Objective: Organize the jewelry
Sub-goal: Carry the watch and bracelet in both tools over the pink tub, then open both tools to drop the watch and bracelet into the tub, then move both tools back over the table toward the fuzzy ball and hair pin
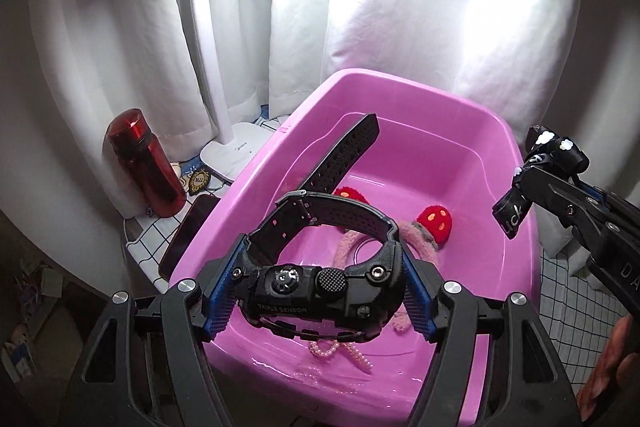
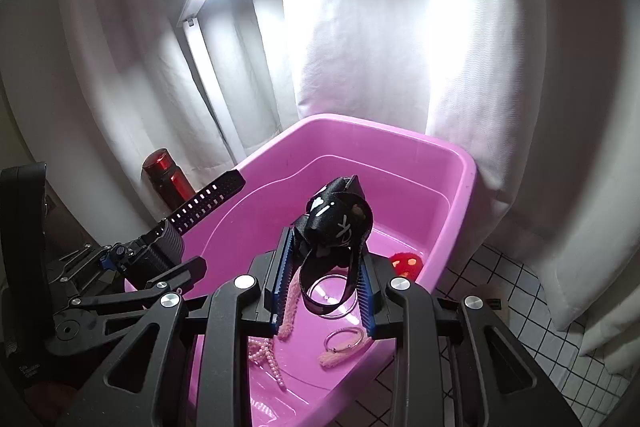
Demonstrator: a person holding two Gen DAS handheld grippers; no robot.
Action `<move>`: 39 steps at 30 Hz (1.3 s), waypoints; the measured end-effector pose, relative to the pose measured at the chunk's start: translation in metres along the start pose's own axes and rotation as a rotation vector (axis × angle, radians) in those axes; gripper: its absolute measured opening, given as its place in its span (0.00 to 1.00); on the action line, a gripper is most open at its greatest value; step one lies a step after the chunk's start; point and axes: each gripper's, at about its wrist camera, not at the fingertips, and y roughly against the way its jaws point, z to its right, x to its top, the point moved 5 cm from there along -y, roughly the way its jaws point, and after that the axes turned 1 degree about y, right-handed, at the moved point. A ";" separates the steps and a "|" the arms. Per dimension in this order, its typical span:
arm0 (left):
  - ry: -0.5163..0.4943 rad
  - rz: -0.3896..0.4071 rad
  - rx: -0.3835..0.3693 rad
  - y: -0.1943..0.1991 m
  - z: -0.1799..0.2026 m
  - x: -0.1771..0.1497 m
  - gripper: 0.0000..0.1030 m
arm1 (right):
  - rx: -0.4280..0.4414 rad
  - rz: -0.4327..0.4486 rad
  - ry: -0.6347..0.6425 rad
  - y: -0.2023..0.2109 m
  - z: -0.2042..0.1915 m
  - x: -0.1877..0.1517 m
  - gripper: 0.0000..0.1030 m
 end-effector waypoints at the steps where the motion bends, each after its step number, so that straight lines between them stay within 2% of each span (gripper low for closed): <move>1: 0.002 -0.015 0.001 -0.005 -0.002 -0.002 0.66 | -0.001 -0.013 -0.003 -0.005 0.001 0.001 0.27; 11: 0.017 -0.094 0.025 -0.029 -0.010 -0.009 0.66 | -0.051 -0.115 0.011 -0.037 0.002 -0.001 0.29; 14: 0.020 -0.109 0.034 -0.031 -0.011 -0.010 0.67 | -0.083 -0.123 0.016 -0.041 0.004 -0.001 0.40; 16: 0.020 -0.094 0.050 -0.026 -0.013 -0.008 0.70 | -0.098 -0.111 0.010 -0.040 0.005 0.000 0.57; 17: 0.018 -0.087 0.056 -0.024 -0.013 -0.006 0.77 | -0.104 -0.101 0.008 -0.038 0.006 0.002 0.60; 18: 0.017 -0.077 0.061 -0.021 -0.014 -0.004 0.82 | -0.108 -0.093 0.006 -0.036 0.006 0.003 0.60; 20: 0.017 -0.062 0.067 -0.017 -0.015 -0.001 0.82 | -0.107 -0.088 -0.001 -0.034 0.007 0.004 0.60; 29: 0.031 -0.068 0.075 -0.015 -0.016 -0.002 0.83 | -0.100 -0.066 -0.024 -0.023 0.012 0.000 0.60; 39: 0.017 -0.053 0.038 -0.001 0.008 -0.006 0.83 | -0.115 -0.026 -0.069 0.008 0.034 -0.011 0.61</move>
